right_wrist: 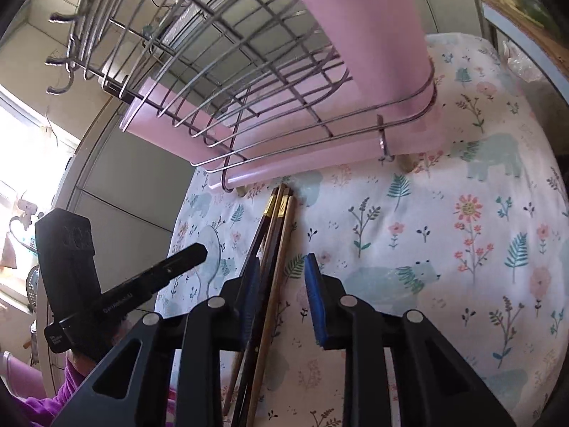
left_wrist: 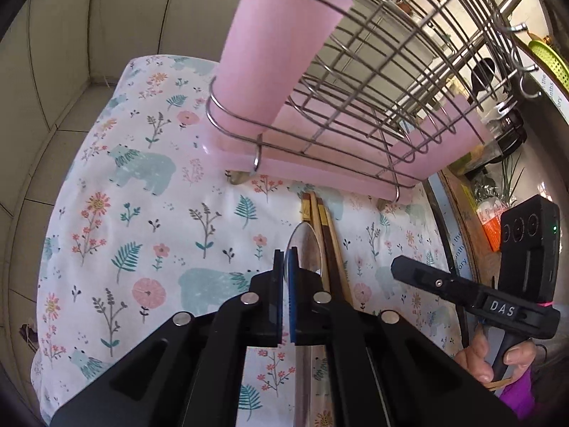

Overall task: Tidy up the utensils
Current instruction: 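Grasp the clear plastic spoon with the left tool while the right grasps a light wooden chopstick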

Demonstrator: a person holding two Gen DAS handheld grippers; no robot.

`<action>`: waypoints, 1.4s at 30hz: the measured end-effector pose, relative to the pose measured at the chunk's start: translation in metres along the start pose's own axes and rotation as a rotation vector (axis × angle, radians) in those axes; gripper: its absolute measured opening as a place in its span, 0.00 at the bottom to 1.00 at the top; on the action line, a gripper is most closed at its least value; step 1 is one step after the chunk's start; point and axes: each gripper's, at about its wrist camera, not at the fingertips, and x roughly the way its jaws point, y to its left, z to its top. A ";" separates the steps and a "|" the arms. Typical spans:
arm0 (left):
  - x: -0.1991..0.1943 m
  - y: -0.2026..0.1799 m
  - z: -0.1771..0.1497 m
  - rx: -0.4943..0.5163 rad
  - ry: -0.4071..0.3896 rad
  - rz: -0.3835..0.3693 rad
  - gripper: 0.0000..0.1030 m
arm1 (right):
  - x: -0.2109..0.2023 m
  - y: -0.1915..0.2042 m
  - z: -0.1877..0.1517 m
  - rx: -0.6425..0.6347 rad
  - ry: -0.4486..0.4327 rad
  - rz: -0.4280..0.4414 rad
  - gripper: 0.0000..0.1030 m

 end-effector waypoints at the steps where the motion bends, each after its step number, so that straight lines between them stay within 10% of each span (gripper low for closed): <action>1: -0.002 0.003 0.001 -0.005 -0.005 0.008 0.01 | 0.007 0.000 0.001 0.007 0.021 -0.001 0.22; 14: 0.002 0.037 -0.003 -0.039 0.062 0.090 0.01 | 0.052 -0.010 0.008 0.126 0.110 0.055 0.07; 34: 0.032 0.033 0.017 0.064 0.280 0.082 0.10 | 0.028 -0.026 0.009 0.036 0.143 -0.144 0.10; 42: 0.036 0.016 0.015 0.125 0.236 0.104 0.03 | 0.033 -0.025 0.007 0.014 0.124 -0.141 0.07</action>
